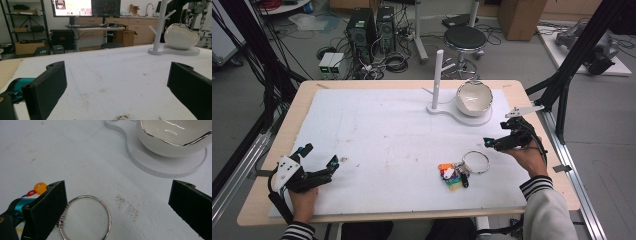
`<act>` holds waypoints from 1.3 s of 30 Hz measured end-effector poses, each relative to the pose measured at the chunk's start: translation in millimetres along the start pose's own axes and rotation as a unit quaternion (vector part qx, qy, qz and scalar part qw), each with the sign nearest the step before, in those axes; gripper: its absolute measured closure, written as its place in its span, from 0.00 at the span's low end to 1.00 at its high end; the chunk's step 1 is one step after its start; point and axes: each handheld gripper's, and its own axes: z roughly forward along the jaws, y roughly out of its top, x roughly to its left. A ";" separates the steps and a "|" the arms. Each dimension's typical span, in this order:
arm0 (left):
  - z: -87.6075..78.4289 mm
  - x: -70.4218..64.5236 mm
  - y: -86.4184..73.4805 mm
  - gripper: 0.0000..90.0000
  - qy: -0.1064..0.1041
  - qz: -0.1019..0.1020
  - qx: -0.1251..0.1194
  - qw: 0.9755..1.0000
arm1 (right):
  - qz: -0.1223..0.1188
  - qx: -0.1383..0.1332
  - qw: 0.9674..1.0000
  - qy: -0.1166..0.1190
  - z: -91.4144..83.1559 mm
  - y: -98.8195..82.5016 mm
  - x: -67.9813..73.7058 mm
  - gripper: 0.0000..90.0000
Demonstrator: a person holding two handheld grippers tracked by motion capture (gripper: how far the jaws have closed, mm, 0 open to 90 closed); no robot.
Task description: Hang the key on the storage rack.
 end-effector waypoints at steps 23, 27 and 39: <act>0.2 -0.2 0.1 0.03 0.000 -0.001 0.002 1.000 | -0.070 0.193 0.978 0.038 37.5 28.4 -0.7 0.03; 0.2 -0.2 0.1 0.03 0.000 -0.001 0.002 1.000 | -0.068 0.208 0.975 0.038 42.9 27.0 -2.1 0.03; 0.1 -0.2 0.0 0.03 0.000 0.000 0.000 1.000 | -0.094 0.282 0.953 0.058 65.2 20.9 3.2 0.07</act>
